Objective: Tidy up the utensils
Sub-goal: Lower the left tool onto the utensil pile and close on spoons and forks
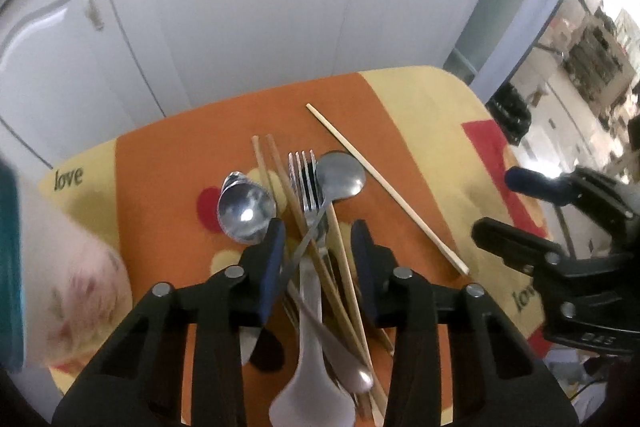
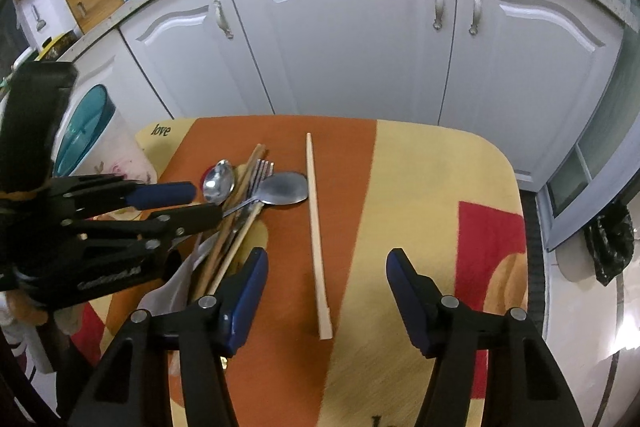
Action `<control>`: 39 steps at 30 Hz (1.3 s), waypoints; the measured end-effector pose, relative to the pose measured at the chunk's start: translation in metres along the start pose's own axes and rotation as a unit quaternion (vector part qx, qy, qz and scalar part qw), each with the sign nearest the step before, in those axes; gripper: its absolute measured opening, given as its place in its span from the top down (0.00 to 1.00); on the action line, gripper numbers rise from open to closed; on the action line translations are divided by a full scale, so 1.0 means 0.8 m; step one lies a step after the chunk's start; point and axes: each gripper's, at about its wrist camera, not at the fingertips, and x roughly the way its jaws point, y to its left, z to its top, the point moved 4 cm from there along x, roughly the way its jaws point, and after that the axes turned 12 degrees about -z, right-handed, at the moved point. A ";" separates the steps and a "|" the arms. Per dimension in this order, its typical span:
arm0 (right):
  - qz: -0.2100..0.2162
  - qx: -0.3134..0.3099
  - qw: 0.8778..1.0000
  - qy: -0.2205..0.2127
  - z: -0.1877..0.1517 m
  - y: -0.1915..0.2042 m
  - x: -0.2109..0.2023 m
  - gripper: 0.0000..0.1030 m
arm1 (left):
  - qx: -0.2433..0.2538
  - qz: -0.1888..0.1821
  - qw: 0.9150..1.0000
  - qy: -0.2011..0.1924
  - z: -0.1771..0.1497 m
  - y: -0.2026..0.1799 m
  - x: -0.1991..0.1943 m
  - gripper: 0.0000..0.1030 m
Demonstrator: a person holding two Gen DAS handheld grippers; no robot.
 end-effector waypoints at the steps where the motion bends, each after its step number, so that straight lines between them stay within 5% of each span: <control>1: 0.001 0.002 1.000 0.002 0.001 -0.003 0.002 0.41 | 0.009 0.003 1.000 0.006 0.003 -0.002 0.007 0.71; 9: 0.011 0.016 1.000 0.012 0.007 -0.015 0.020 0.41 | 0.041 0.034 0.997 0.052 0.012 -0.003 0.045 0.90; 17: 0.018 0.016 1.000 0.020 0.016 -0.012 0.036 0.49 | 0.001 -0.002 1.000 0.030 0.010 0.010 0.026 0.97; 26: 0.026 -0.010 0.999 0.031 0.047 0.013 0.076 0.57 | -0.067 -0.022 0.997 -0.008 -0.004 0.036 -0.024 0.97; 30: 0.014 -0.020 0.999 0.034 0.056 0.020 0.087 0.57 | -0.047 -0.014 0.999 -0.007 -0.006 0.030 -0.026 0.96; 34: 0.015 -0.010 0.999 0.039 0.048 0.014 0.084 0.57 | -0.011 0.006 1.000 0.001 0.001 0.016 -0.008 0.77; 39: 0.009 -0.003 0.999 0.053 0.033 -0.001 0.083 0.56 | 0.037 0.040 0.998 0.028 0.009 0.009 0.026 0.77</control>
